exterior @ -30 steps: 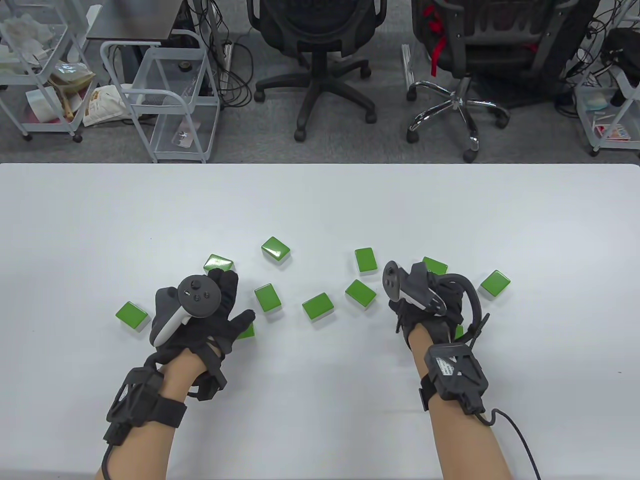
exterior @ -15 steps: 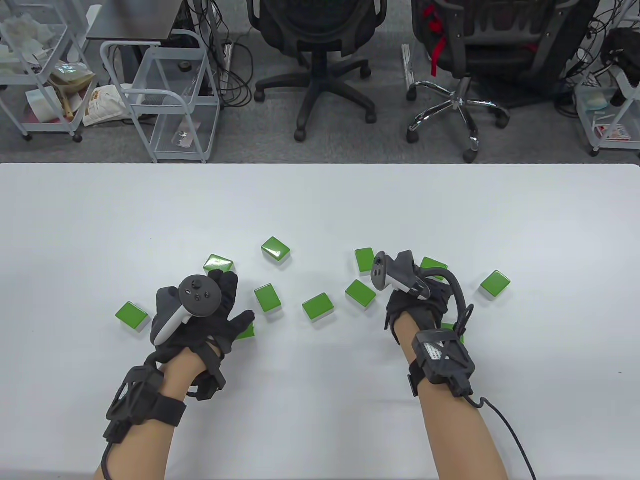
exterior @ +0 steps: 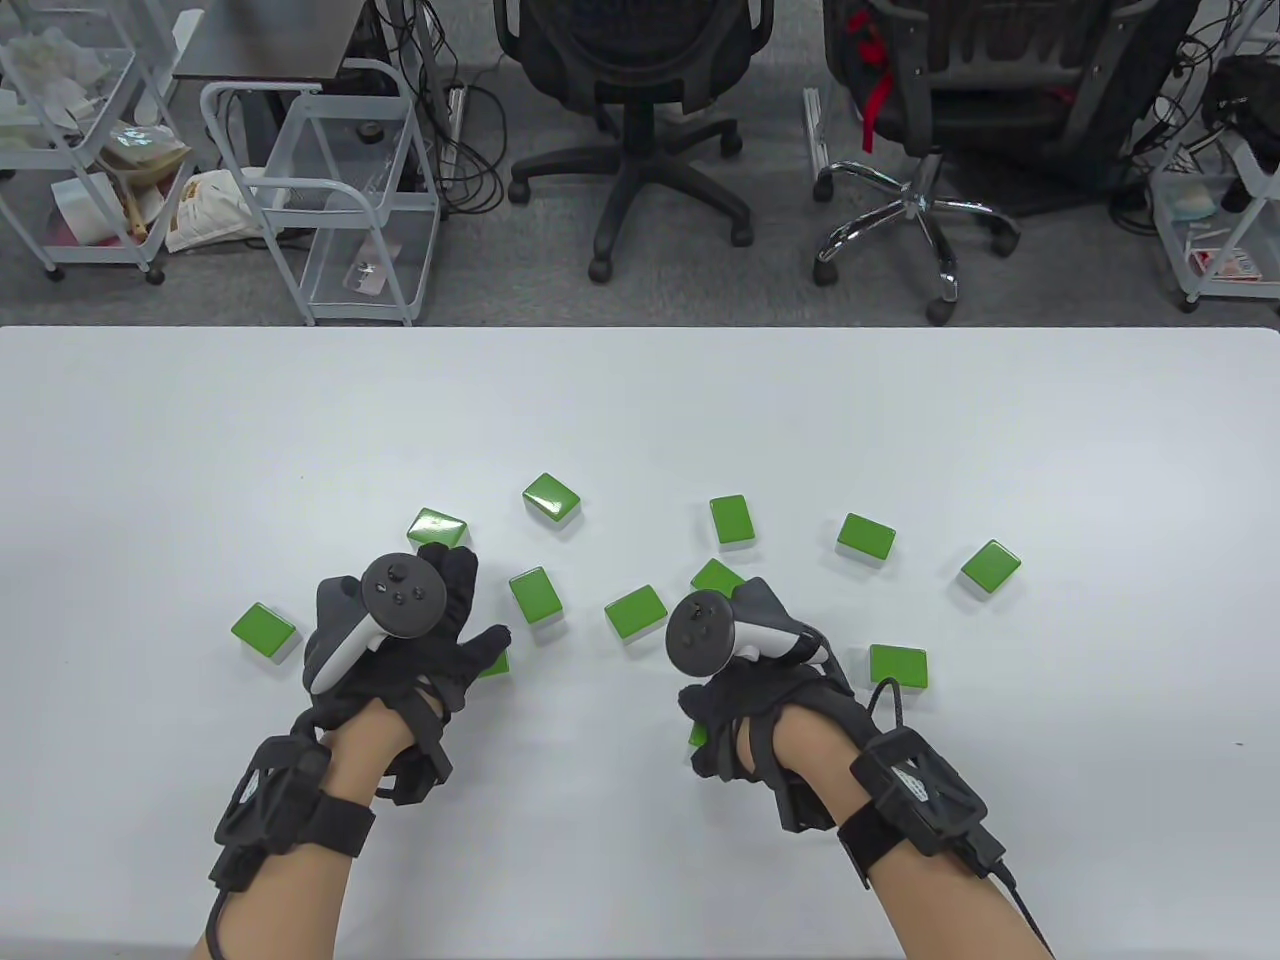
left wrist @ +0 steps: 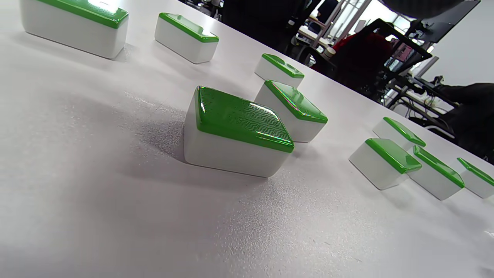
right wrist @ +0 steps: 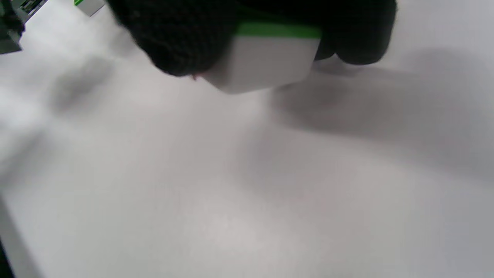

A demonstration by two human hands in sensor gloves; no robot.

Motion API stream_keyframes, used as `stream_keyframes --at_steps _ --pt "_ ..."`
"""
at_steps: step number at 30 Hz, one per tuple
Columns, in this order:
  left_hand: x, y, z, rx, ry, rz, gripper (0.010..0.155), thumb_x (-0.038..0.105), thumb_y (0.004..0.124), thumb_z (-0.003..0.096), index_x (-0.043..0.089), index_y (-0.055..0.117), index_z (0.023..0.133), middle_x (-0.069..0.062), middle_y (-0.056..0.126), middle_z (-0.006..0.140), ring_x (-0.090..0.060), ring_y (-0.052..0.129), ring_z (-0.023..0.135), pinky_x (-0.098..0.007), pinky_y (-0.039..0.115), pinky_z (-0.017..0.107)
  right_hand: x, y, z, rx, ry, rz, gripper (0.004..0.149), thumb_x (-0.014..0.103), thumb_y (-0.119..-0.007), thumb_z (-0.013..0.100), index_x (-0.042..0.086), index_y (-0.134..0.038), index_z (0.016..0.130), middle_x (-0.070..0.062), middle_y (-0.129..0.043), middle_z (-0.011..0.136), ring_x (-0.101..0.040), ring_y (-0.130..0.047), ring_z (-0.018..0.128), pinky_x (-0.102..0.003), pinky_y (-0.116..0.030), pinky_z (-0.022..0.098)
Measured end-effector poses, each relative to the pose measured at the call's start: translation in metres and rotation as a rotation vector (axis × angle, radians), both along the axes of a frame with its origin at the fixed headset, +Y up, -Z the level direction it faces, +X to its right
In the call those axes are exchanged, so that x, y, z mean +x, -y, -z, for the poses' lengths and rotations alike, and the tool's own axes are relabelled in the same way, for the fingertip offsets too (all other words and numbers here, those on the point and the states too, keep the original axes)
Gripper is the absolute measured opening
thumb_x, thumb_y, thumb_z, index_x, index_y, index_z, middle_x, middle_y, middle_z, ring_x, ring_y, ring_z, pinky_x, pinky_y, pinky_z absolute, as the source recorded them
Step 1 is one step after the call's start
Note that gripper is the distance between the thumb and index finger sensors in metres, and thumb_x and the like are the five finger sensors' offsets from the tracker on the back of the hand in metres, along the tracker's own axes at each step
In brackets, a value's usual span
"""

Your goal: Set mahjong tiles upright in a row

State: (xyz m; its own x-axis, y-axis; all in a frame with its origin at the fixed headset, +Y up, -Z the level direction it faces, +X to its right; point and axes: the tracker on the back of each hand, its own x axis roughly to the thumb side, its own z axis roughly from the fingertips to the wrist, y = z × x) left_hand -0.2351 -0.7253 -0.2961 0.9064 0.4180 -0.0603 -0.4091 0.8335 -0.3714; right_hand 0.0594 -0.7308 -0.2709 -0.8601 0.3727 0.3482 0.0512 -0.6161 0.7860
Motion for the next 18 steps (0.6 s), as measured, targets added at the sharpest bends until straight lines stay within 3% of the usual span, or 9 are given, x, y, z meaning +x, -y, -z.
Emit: stream_keyframes --at_steps 7,12,18 --pt "0.002 0.003 0.0 -0.014 0.008 0.015 0.088 0.068 0.061 0.0289 0.038 0.013 0.096 0.005 0.007 0.11 -0.031 0.013 0.107 -0.057 0.027 0.077 0.001 0.007 0.001 -0.029 -0.037 0.021 0.072 0.031 -0.084 0.031 0.002 -0.058 0.092 -0.03 -0.066 0.092 -0.047 -0.085 0.064 -0.067 -0.061 0.056" --pt "0.002 0.003 0.0 -0.016 0.008 0.016 0.088 0.069 0.061 0.0289 0.038 0.013 0.096 0.005 0.007 0.11 -0.031 0.013 0.107 -0.057 0.027 0.077 0.013 0.008 0.012 -0.045 0.039 0.108 0.061 0.03 -0.084 0.031 0.008 -0.072 0.087 -0.026 -0.077 0.087 -0.041 -0.097 0.059 -0.061 -0.073 0.051" --pt "0.002 0.003 0.0 -0.019 0.009 0.017 0.088 0.068 0.061 0.0289 0.038 0.013 0.096 0.005 0.007 0.11 -0.031 0.013 0.107 -0.057 0.027 0.077 0.023 0.014 0.021 -0.043 0.126 0.196 0.055 0.029 -0.085 0.03 0.014 -0.08 0.083 -0.019 -0.087 0.083 -0.038 -0.101 0.055 -0.06 -0.076 0.049"
